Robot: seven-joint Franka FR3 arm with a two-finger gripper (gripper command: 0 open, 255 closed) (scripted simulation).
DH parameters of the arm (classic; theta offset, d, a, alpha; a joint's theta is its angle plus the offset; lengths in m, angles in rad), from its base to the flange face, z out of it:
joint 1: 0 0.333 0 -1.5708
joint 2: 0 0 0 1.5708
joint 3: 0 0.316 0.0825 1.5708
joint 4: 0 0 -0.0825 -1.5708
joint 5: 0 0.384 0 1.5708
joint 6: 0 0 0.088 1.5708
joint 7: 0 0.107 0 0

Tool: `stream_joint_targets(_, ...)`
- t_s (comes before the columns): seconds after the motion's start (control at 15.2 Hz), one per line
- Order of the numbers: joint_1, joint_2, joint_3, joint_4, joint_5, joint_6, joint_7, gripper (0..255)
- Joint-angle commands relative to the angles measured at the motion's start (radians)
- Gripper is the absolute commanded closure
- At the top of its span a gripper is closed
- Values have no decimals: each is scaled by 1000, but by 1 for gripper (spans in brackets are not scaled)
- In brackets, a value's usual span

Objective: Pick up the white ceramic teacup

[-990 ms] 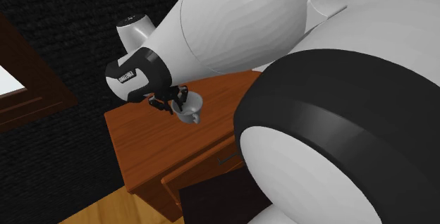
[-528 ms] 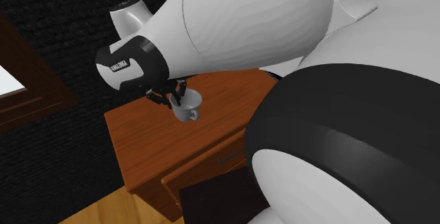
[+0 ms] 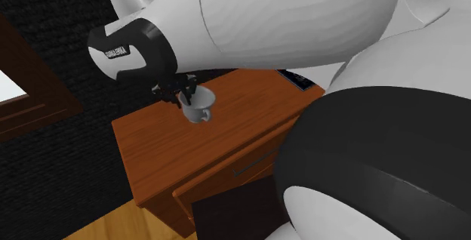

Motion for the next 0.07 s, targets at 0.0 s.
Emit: stream_joint_targets(0.0, 0, -4, -1, 3, 1, -6, -2, 255)
